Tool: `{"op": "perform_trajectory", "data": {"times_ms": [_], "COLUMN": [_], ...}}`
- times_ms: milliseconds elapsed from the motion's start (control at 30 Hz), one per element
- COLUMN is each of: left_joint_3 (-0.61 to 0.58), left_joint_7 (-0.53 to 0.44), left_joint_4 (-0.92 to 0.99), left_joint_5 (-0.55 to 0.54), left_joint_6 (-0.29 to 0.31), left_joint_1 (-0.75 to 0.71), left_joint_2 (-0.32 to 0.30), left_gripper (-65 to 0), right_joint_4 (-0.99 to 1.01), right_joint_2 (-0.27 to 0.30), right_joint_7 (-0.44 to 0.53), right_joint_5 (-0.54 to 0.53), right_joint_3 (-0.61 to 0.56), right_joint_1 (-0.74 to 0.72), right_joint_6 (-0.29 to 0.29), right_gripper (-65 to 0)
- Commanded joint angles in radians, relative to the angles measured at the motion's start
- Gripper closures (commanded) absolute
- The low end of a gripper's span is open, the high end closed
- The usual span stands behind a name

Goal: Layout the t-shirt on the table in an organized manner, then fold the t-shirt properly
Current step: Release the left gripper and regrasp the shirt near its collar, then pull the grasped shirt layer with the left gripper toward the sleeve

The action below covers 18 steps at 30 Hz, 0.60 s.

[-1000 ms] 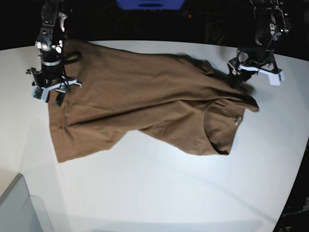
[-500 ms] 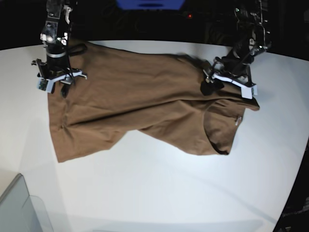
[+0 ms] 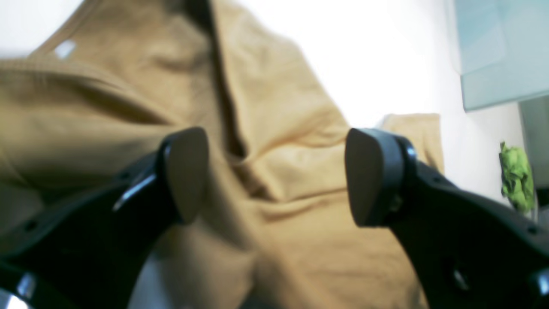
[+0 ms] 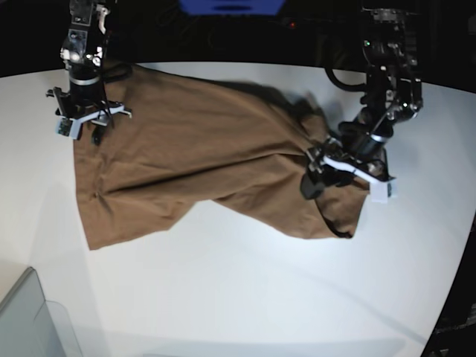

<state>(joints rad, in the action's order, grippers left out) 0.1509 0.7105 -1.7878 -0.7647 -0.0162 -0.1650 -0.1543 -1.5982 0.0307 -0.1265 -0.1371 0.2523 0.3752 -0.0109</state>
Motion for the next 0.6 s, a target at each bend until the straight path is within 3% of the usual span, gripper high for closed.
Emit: {"op": "perform_trajectory", "data": {"times_ms": [0,167,300,567], "left_joint_3": [-0.015,-0.122,-0.167,-0.099], "left_joint_7": [-0.015,-0.015,-0.015,-0.018], "left_joint_4": [-0.001,0.138,0.151,-0.094], "left_joint_5": [-0.011,-0.011,-0.023,-0.025], "left_joint_6": [0.009,0.006,-0.069,-0.070], "left_joint_1": [0.034,0.172,0.196,-0.051], "left_joint_2": [-0.006,0.000,0.000,-0.049], "left_gripper": [-48.4,-48.4,-48.5,-48.6], "right_joint_4": [-0.018,-0.017,-0.018,-0.017], "right_joint_2": [0.005,0.005,0.005,0.002], "right_joint_7": [0.026,0.023,0.026,0.026], "right_joint_5": [0.001,0.001,0.001,0.001], "right_joint_3": [0.003,0.009,0.034,0.069], "right_joint_1": [0.000,0.002,0.020,0.021], "right_joint_6": [-0.002,-0.002,-0.002,-0.002], "right_gripper": [-27.9,-27.8,-27.8,-28.1]}}
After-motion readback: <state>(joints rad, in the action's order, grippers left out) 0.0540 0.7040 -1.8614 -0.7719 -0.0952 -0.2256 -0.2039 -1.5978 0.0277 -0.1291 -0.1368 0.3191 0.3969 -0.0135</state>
